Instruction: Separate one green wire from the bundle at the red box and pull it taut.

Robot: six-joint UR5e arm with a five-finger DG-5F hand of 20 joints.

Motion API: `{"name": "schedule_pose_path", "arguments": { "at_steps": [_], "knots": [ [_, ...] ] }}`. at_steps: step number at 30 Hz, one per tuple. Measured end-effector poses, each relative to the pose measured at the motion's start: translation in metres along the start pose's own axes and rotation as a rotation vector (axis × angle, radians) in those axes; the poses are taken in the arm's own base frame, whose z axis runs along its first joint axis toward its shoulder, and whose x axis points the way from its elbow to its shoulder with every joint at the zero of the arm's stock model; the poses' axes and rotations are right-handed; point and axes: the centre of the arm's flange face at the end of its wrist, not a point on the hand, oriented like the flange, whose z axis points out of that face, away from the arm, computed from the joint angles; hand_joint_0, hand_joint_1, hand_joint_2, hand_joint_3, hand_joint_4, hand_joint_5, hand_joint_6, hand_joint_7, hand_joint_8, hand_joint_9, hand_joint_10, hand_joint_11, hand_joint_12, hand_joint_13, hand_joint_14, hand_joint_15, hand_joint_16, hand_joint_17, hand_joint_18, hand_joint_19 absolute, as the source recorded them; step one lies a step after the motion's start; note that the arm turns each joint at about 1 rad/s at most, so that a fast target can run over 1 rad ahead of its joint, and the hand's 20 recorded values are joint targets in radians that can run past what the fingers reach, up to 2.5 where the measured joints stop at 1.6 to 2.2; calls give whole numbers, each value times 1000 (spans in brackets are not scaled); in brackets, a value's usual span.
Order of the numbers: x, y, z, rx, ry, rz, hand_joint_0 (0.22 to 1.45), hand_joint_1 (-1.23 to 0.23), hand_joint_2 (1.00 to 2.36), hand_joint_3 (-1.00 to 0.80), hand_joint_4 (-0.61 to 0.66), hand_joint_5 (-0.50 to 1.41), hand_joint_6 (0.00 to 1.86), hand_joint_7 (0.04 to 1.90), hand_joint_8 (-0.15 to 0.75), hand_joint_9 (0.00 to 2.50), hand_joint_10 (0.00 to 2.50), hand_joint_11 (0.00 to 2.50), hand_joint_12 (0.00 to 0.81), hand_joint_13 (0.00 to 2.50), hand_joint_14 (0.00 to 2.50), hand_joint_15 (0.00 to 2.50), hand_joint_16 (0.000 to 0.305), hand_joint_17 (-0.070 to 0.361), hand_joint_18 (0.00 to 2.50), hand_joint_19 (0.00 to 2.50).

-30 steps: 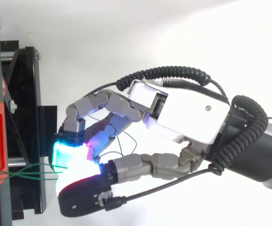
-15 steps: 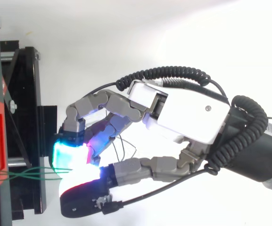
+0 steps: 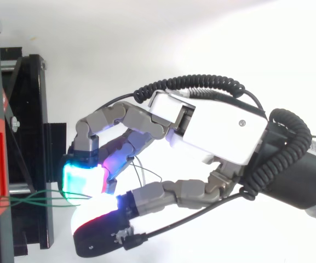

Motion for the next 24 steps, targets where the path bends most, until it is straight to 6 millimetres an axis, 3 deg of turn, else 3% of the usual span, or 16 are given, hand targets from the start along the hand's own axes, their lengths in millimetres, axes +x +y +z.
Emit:
{"name": "schedule_pose_path", "arguments": {
  "at_steps": [3,7,11,14,17,21,24],
  "knots": [
    [-1,1,1,-2,-2,3,689,-901,1013,-361,-40,-128,930,1113,233,1114,19,591,295,885,16,404,45,102,754,593],
    [-3,4,2,-4,-4,5,714,-948,1000,-490,-17,-139,934,1050,223,1091,18,594,290,877,17,401,45,102,757,574],
    [-4,5,3,-4,-2,5,656,-955,1000,-500,50,-140,935,1000,219,1086,19,616,289,875,16,404,45,102,752,574],
    [-4,5,2,0,-1,2,516,-874,1000,-500,81,-137,932,971,243,1112,15,598,304,888,16,402,49,110,778,580],
    [-5,5,2,2,0,0,464,-732,1000,-500,93,-136,921,972,269,1126,14,577,329,914,16,398,54,121,814,586],
    [-6,5,3,3,0,-1,513,-577,1000,-500,91,-141,909,978,260,1118,17,577,321,910,15,405,51,115,788,622],
    [-6,5,3,4,0,-1,593,-632,1004,-460,75,-143,903,1012,252,1113,19,581,307,899,16,415,48,107,759,641]
  ]
}}
